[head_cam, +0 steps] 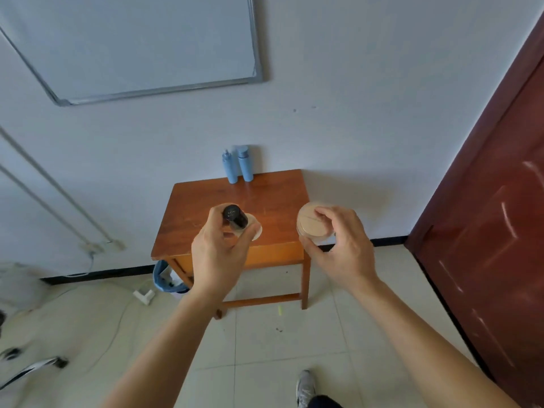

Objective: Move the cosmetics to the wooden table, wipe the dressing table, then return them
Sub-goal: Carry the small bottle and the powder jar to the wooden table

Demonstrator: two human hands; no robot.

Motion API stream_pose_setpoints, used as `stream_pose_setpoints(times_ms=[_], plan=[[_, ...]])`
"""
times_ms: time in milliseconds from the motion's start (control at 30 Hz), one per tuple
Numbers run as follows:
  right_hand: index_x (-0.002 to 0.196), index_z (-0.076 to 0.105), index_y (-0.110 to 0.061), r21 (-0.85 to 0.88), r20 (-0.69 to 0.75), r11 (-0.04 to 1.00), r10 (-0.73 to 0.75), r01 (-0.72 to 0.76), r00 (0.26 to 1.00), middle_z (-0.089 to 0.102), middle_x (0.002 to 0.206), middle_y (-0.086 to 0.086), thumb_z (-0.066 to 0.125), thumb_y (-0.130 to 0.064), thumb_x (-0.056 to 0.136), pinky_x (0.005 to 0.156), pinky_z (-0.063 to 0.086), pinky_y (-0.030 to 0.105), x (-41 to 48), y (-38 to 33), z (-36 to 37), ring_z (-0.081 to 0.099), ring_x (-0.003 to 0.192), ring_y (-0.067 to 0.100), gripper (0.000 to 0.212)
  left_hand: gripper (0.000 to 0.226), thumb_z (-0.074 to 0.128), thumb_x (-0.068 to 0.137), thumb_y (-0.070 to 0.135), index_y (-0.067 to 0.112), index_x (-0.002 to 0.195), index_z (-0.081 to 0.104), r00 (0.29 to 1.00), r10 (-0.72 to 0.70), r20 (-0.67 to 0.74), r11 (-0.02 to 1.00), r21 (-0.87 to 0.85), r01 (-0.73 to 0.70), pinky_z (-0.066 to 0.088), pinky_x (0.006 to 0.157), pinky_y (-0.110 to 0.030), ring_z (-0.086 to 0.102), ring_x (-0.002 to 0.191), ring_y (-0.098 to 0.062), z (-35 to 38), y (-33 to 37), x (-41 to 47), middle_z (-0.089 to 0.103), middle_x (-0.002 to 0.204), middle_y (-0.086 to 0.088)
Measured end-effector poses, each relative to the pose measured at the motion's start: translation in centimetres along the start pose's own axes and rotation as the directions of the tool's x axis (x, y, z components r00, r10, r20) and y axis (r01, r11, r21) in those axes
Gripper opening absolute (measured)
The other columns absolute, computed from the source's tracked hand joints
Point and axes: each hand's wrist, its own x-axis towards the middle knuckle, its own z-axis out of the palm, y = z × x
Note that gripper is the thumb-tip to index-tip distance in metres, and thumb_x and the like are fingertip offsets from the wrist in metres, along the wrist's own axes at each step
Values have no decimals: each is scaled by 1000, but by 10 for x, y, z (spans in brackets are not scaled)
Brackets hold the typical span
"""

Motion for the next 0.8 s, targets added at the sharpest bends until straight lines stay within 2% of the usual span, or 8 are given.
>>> stream_pose_setpoints(times_ms=[233,367,467,600,700,800], plan=[[125,56,-24,48,85,997,-64,60,994,53,125,-8,77,-49,77,72,54,23,135,22,92,52,114,10,58,33,73,82,46,42,105,50,997,-52,-52,998,16,53,56,74,-27,64,90,1,20,-51,128,63,98,27],[126,54,-27,88,144,994,-74,62,987,51,126,-11,76,-50,77,76,54,24,179,29,150,51,115,7,58,33,73,82,46,38,107,52,991,-118,-66,993,13,119,53,74,-23,65,89,-1,22,-95,175,65,94,25],[128,51,-28,80,214,994,-87,72,973,51,126,-12,75,-49,77,76,52,22,208,33,196,51,115,8,60,31,74,83,42,41,104,52,985,-163,-55,987,7,163,47,71,-9,64,89,2,28,-139,215,64,95,28],[127,51,-29,43,289,999,-26,14,957,51,125,-13,78,-47,74,81,47,20,236,42,260,51,114,7,62,28,75,84,35,43,98,53,969,-248,4,968,-35,248,44,68,-2,62,90,7,44,-205,271,64,93,30],[121,49,-32,6,343,995,91,-99,935,50,121,-16,82,-43,71,81,41,15,259,46,308,51,109,6,61,26,73,87,27,44,91,53,951,-299,83,949,-78,305,42,70,0,61,90,9,57,-253,317,64,90,33],[114,48,-33,-69,407,971,235,-227,883,47,115,-17,83,-42,70,76,36,10,275,52,353,52,104,5,56,19,71,88,24,38,91,59,923,-344,175,930,-74,361,44,73,-4,63,93,0,70,-301,351,69,91,19]])
